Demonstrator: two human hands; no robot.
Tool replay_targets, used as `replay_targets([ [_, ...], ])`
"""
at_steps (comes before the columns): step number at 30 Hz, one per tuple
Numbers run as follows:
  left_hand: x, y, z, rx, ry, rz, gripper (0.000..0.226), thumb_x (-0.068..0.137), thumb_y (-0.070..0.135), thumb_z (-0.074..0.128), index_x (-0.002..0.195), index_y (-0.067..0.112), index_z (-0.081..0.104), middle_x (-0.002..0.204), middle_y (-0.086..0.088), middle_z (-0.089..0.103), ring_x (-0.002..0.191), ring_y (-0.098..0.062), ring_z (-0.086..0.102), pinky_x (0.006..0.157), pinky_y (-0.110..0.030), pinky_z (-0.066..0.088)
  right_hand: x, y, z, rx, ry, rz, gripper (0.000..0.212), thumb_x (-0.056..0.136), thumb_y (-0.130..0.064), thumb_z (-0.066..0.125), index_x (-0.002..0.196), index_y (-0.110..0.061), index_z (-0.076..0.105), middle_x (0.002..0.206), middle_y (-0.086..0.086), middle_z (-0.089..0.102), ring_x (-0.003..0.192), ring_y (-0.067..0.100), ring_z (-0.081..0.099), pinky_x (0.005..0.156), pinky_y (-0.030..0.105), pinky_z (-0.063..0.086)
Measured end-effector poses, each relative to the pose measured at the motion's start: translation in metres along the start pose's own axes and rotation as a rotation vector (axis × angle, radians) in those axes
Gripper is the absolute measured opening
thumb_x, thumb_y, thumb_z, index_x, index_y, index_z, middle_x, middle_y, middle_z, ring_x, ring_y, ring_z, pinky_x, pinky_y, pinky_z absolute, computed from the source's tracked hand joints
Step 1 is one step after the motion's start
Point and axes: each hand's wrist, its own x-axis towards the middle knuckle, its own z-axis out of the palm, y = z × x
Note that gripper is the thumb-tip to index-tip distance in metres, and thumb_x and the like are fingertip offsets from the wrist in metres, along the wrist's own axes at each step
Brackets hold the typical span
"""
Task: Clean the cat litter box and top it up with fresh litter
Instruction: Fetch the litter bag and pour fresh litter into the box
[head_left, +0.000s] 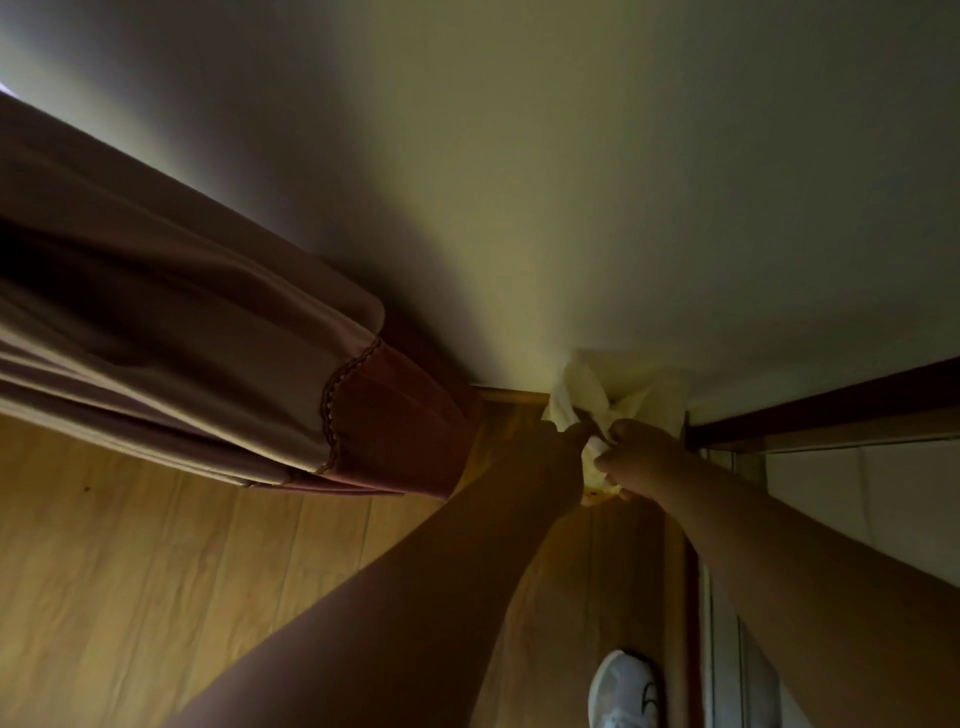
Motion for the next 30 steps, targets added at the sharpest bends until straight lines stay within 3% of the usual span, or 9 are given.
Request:
replay_targets([
  [4,-0.008,-0.001,-0.004,0.081,0.099,-0.056,0.053,0.098,0.019,0.054,0.148,0.029,0.042,0.144,-0.012,0.044,0.126,-0.034,0.049,0.098,-0.042,0.045,-0.011,0.001,-0.007,-0.284,0.198,-0.022,0.043,0.1,-0.035,0.049,0.14,-0.018,0.05,0.136,0.016,0.04,0.117,0.033,0.053,0.085,0.035,0.051],
  [7,-0.015,-0.004,0.003,0.137,0.138,-0.067,0.061,0.092,0.033,0.061,0.147,0.043,0.036,0.153,-0.003,0.025,0.14,-0.033,0.029,0.11,-0.049,0.036,-0.024,-0.002,-0.016,-0.199,0.249,-0.126,0.038,0.097,-0.03,0.057,0.13,-0.01,0.058,0.123,0.008,0.056,0.108,0.026,0.06,0.08,0.029,0.051],
  [10,-0.021,-0.005,0.007,0.137,0.2,-0.059,0.058,0.087,0.033,0.065,0.142,0.034,0.045,0.165,0.001,0.008,0.149,-0.033,0.013,0.114,-0.056,0.029,-0.048,0.001,-0.019,-0.245,0.15,-0.187,0.029,0.1,-0.026,0.054,0.125,-0.012,0.061,0.12,0.009,0.064,0.11,0.025,0.062,0.077,0.027,0.042],
  [13,-0.032,-0.001,0.002,0.147,0.212,-0.03,0.038,0.09,0.03,0.067,0.127,0.031,0.057,0.16,0.003,0.032,0.148,-0.026,0.028,0.108,-0.051,0.037,-0.073,0.01,-0.021,-0.206,0.136,-0.2,0.019,0.101,-0.023,0.052,0.116,-0.017,0.062,0.11,0.006,0.065,0.099,0.022,0.063,0.07,0.027,0.04],
  [16,-0.052,0.008,-0.008,0.105,0.25,-0.019,0.018,0.096,0.024,0.061,0.113,0.028,0.061,0.126,0.004,0.06,0.12,-0.023,0.057,0.094,-0.041,0.046,-0.102,0.012,-0.029,-0.134,0.146,-0.208,0.007,0.101,-0.024,0.051,0.101,-0.021,0.058,0.095,0.002,0.058,0.092,0.021,0.06,0.059,0.026,0.035],
  [21,-0.112,0.025,-0.042,-0.309,0.397,0.024,0.035,0.097,0.029,0.063,0.126,0.025,0.045,0.112,0.0,0.068,0.099,-0.02,0.066,0.077,-0.03,0.049,-0.184,-0.01,-0.072,-0.085,0.231,-0.229,0.005,0.098,-0.025,0.056,0.093,-0.024,0.056,0.086,-0.003,0.052,0.085,0.017,0.056,0.058,0.024,0.036],
  [23,-0.145,0.038,-0.065,-0.357,0.44,0.049,0.033,0.098,0.029,0.062,0.13,0.025,0.055,0.113,0.004,0.07,0.101,-0.016,0.066,0.077,-0.022,0.042,-0.226,-0.018,-0.095,-0.076,0.261,-0.239,0.005,0.097,-0.025,0.054,0.092,-0.026,0.054,0.084,-0.005,0.051,0.085,0.018,0.057,0.059,0.024,0.036],
  [26,-0.204,0.061,-0.108,-0.451,0.504,0.066,0.02,0.099,0.029,0.061,0.115,0.022,0.072,0.104,0.003,0.074,0.095,-0.014,0.068,0.077,-0.02,0.044,-0.302,-0.036,-0.128,-0.076,0.254,-0.251,0.01,0.097,-0.025,0.055,0.089,-0.021,0.052,0.081,-0.005,0.054,0.077,0.014,0.055,0.053,0.022,0.034],
  [30,-0.297,0.093,-0.167,-0.578,0.622,0.161,0.013,0.098,0.03,0.065,0.101,0.022,0.075,0.094,0.008,0.073,0.087,-0.004,0.064,0.078,-0.021,0.047,-0.419,-0.058,-0.175,0.059,0.311,-0.248,0.02,0.095,-0.028,0.057,0.081,-0.013,0.055,0.086,0.008,0.064,0.079,0.023,0.066,0.064,0.034,0.051],
])
